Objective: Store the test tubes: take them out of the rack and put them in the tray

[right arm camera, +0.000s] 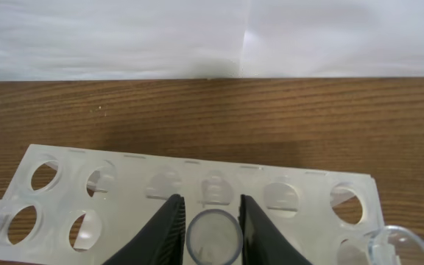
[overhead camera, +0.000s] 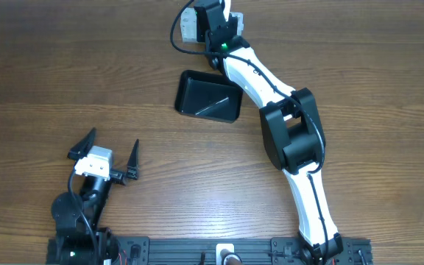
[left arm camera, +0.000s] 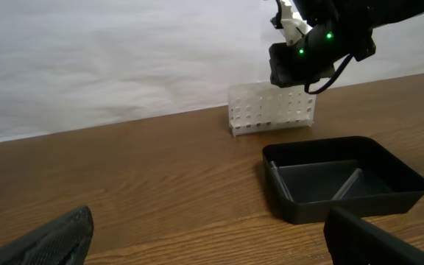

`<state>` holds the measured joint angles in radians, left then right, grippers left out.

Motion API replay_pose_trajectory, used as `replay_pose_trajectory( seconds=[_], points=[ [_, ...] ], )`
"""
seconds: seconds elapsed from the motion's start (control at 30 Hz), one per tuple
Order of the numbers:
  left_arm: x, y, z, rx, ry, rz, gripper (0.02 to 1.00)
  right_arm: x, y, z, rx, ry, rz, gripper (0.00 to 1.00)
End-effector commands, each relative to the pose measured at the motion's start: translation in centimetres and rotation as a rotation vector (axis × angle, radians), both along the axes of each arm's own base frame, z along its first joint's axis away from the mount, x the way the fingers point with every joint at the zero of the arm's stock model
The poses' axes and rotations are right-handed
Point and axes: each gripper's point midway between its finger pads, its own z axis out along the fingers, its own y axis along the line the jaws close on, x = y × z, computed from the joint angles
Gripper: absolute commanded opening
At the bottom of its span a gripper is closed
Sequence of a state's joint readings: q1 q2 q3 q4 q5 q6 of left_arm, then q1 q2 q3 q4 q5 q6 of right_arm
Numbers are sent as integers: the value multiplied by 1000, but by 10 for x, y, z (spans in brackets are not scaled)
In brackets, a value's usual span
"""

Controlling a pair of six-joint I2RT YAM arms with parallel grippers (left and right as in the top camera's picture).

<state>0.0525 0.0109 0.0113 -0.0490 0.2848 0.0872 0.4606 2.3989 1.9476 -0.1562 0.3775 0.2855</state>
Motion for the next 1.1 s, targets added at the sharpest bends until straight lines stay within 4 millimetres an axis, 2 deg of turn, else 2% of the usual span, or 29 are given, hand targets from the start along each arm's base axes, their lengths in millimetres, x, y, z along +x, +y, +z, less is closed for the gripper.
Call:
replay_pose_trajectory(
  seconds=[0.03, 0.3, 0.43, 0.57, 0.77, 0.8, 0.9, 1.0, 1.07, 1.1],
  points=[
    [-1, -2, -1, 13, -5, -14, 998, 4, 2, 9, -8, -25, -1, 202],
    [-1, -2, -1, 13, -5, -14, 1000, 5, 1, 15, -21, -47, -16, 134],
    [-1, -2, -1, 13, -5, -14, 1000, 4, 2, 30, -21, -68, -9, 126],
    [-1, -2, -1, 13, -5, -14, 1000, 0, 2, 73, -19, -126, 6, 117],
    [-1, -2, -1, 13, -6, -14, 1000, -19, -9, 172, 13, -259, -4, 112],
    [-1, -2, -1, 13, -5, -14, 1000, -29, -13, 204, 33, -296, -4, 108],
    [-1, -2, -1, 13, -5, -14, 1000, -50, -18, 240, 48, -320, 4, 88],
    [-1, -2, -1, 13, -5, -14, 1000, -69, -19, 248, 69, -278, 2, 82],
    [-1, -2, -1, 13, -5, -14, 1000, -80, -19, 235, 83, -207, -11, 84],
    [-1, -2, -1, 13, -5, -14, 1000, -86, -19, 223, 96, -153, -26, 84]
  ],
)
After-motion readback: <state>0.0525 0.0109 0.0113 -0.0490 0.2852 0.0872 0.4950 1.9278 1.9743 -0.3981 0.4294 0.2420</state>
